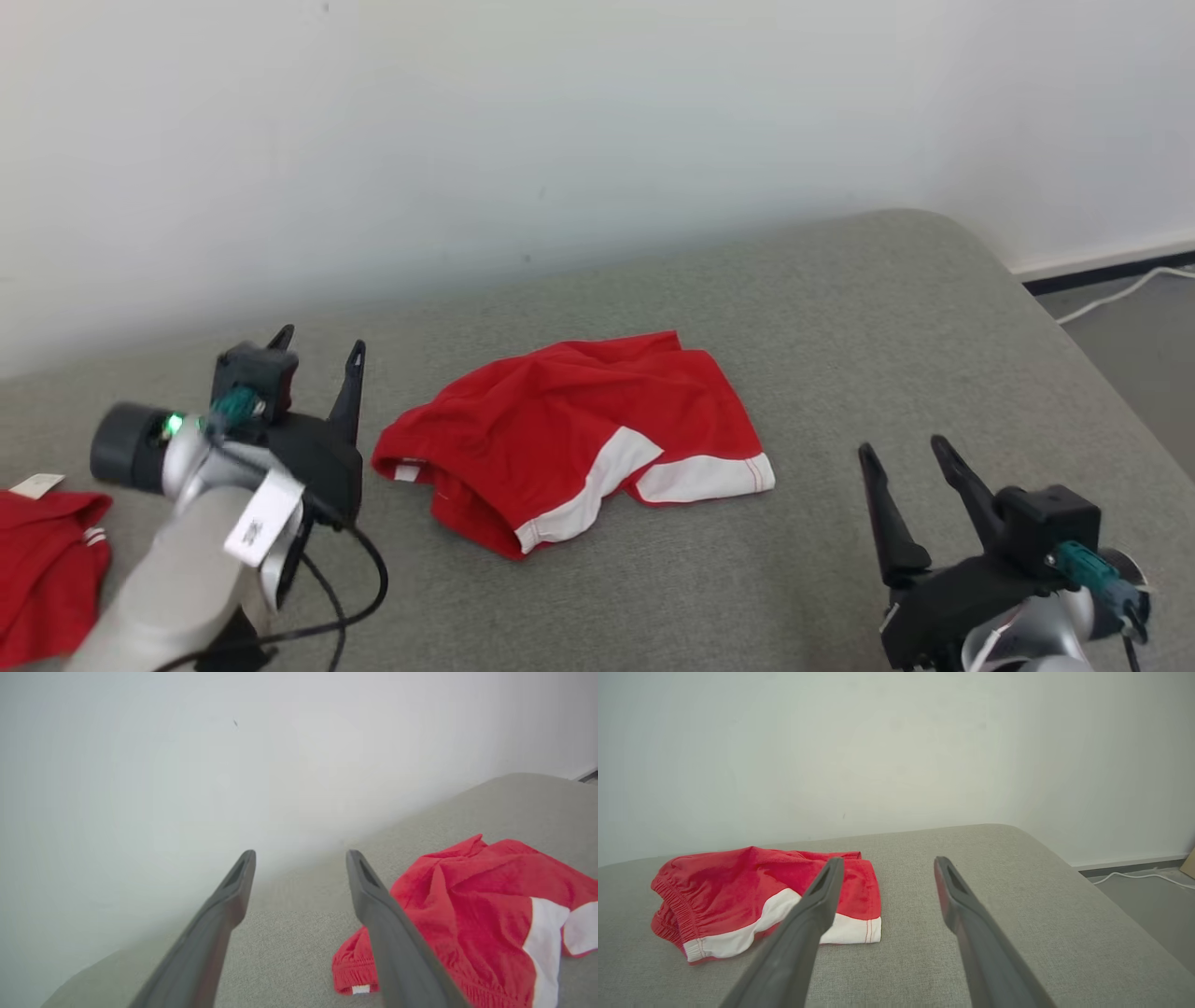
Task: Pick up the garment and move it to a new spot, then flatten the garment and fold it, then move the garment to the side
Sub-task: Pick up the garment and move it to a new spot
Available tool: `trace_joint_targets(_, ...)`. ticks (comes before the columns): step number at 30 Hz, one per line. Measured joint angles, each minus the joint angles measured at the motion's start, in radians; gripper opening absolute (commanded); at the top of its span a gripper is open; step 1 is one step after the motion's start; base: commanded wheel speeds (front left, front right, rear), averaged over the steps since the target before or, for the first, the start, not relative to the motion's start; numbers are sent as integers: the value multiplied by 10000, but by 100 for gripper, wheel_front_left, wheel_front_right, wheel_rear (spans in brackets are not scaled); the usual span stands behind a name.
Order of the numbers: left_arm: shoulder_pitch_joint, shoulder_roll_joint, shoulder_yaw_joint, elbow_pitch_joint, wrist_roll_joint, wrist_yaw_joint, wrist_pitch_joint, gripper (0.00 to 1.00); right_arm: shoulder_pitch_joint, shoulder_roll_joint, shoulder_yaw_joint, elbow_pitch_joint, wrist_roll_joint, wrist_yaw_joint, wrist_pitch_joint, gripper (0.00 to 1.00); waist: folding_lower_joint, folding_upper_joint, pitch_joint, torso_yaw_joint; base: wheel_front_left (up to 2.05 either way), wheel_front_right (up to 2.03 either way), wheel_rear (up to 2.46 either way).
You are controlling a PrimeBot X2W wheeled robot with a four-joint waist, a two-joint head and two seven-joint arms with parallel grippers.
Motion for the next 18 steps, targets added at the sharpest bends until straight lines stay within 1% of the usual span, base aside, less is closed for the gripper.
trace_joint_targets(3,701,-144,546,-541,-474,430,-619,100,200,-92,-205,90,209,61,-146,100,0,0,-88,230,0,0,0)
trace_joint_targets(4,978,-148,652,-700,-512,510,-642,100,269,-127,-272,102,242,84,-161,100,0,0,-121,314,0,0,0)
trace_joint_targets(6,1601,-222,1202,-1147,-1072,652,-650,100,349,-165,-407,132,320,90,-274,100,0,0,-188,488,0,0,0)
trace_joint_targets(9,2489,-320,1954,-1845,-1806,717,-650,100,454,-207,-495,176,462,198,-382,100,-1,0,-294,757,0,0,0)
trace_joint_targets(11,3114,-483,2368,-2357,-2276,736,-648,100,473,-217,-493,282,523,288,-424,100,0,0,-367,939,0,0,0)
trace_joint_targets(13,3761,-546,2527,-2851,-2366,740,-648,100,472,-219,-495,322,533,343,-502,100,-1,0,-440,1111,0,0,0)
trace_joint_targets(16,4801,-405,2815,-3682,-2619,780,-648,100,459,-219,-426,391,558,441,-535,100,-1,0,-562,1329,0,0,0)
trace_joint_targets(17,5516,-222,2892,-4186,-2661,823,-648,100,458,-217,-422,418,633,487,-589,100,-1,-1,-645,1416,0,0,0)
trace_joint_targets(18,5857,-161,2955,-4443,-2663,826,-648,100,459,-222,-437,435,644,508,-600,100,-1,0,-679,1449,0,0,0)
